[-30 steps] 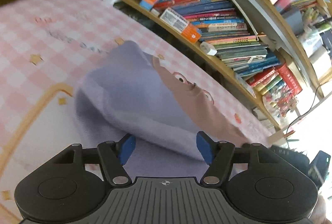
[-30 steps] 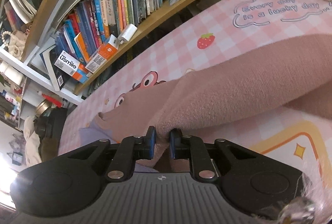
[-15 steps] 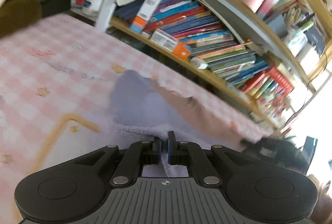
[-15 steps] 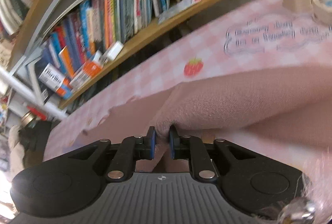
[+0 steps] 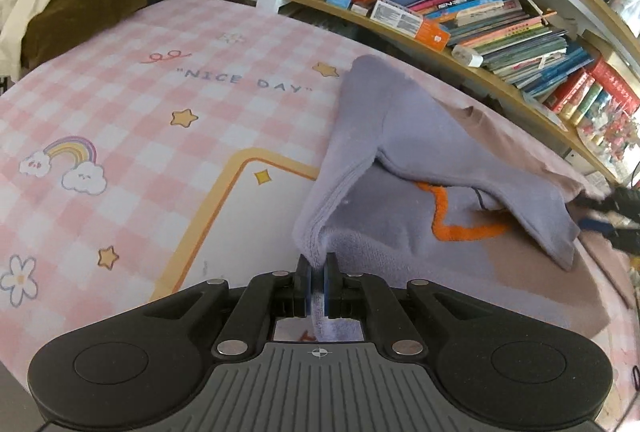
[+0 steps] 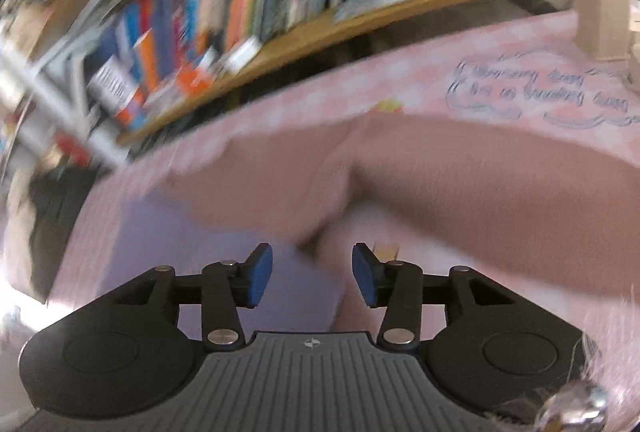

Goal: Fold clothes

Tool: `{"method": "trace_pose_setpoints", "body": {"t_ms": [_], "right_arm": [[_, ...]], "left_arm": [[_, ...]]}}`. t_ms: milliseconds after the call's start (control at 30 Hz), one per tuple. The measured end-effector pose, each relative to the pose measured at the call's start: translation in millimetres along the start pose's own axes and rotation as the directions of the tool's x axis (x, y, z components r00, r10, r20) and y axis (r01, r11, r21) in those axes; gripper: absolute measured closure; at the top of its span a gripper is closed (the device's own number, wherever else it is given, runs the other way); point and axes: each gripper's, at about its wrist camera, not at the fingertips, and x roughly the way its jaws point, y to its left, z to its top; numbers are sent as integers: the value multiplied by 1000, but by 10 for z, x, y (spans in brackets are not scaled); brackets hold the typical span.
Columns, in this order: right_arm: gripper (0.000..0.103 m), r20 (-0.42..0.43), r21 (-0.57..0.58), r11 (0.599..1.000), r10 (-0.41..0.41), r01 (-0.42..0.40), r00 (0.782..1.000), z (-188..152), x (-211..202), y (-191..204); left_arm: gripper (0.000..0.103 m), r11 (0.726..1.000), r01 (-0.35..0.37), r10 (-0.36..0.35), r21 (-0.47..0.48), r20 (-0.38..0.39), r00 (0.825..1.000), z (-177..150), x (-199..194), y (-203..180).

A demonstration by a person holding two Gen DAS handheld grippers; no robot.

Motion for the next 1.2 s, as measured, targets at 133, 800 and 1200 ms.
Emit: {"method": "trace_pose_setpoints", "body": {"t_ms": [133, 800, 1200], "right_arm": [[61, -39, 1, 1000, 8, -8, 999, -200, 28, 25], [99, 9, 6, 969, 248, -248, 969, -164, -195, 503], [99, -32, 14, 885, 465, -465, 885, -331, -338, 1176]], "left_arm": [[98, 1000, -31, 31, -7, -1, 1000, 57, 81, 28], [82, 952, -100, 35, 291, 219, 975, 158, -430, -388], [54, 750, 13, -209, 661, 218, 953, -175, -98, -1589]]}}
